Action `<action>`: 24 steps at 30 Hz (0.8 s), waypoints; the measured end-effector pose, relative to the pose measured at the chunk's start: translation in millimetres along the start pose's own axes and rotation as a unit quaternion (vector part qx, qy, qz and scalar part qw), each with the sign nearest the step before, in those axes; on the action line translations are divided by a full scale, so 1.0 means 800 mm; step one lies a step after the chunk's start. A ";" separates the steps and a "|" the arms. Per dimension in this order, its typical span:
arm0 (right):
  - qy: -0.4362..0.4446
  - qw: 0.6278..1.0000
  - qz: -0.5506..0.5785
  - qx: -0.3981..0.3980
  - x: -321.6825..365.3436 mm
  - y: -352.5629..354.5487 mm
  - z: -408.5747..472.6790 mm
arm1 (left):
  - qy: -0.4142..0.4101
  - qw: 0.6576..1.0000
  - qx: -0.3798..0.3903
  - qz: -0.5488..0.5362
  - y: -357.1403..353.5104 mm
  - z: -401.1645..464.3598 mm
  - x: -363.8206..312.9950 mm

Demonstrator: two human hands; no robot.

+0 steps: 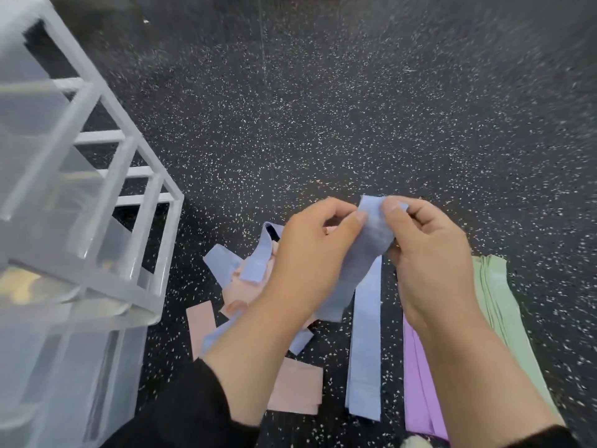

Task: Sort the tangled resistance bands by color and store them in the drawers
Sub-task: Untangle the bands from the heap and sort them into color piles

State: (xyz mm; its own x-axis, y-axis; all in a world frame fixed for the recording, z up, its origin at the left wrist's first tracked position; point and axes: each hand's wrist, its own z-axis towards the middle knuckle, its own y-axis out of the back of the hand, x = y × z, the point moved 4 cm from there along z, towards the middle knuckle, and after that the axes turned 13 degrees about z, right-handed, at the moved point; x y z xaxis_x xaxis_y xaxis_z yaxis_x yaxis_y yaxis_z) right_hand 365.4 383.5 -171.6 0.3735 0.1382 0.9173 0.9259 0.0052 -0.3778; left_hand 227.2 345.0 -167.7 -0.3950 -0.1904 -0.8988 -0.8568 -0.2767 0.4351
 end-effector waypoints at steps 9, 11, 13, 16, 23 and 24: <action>0.002 0.994 -0.032 0.108 0.007 -0.009 0.011 | 0.014 0.998 -0.022 -0.058 0.009 -0.001 -0.016; -0.006 0.989 -0.048 0.140 0.004 -0.009 0.015 | -0.010 0.997 -0.030 -0.076 0.017 0.005 -0.026; -0.021 0.982 -0.080 0.171 0.002 -0.010 0.017 | -0.017 0.995 -0.036 -0.093 0.023 0.014 -0.038; -0.033 0.969 -0.130 0.208 -0.001 -0.008 0.020 | -0.034 0.993 -0.036 -0.105 0.032 0.027 -0.064; -0.121 0.936 -0.217 0.248 -0.010 0.012 0.021 | -0.074 0.993 -0.026 -0.093 0.034 0.066 -0.098; -0.138 0.931 -0.227 0.249 -0.012 0.019 0.022 | -0.065 0.994 -0.024 -0.090 0.031 0.074 -0.097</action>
State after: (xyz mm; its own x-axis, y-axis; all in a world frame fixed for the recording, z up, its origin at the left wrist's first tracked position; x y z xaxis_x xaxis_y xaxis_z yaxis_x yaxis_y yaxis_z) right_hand 374.7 399.3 -188.6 -0.1430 0.2589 0.9553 0.8179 0.5744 -0.0332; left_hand 217.0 408.3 -90.7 -0.2794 -0.0119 -0.9601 -0.9016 -0.3406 0.2666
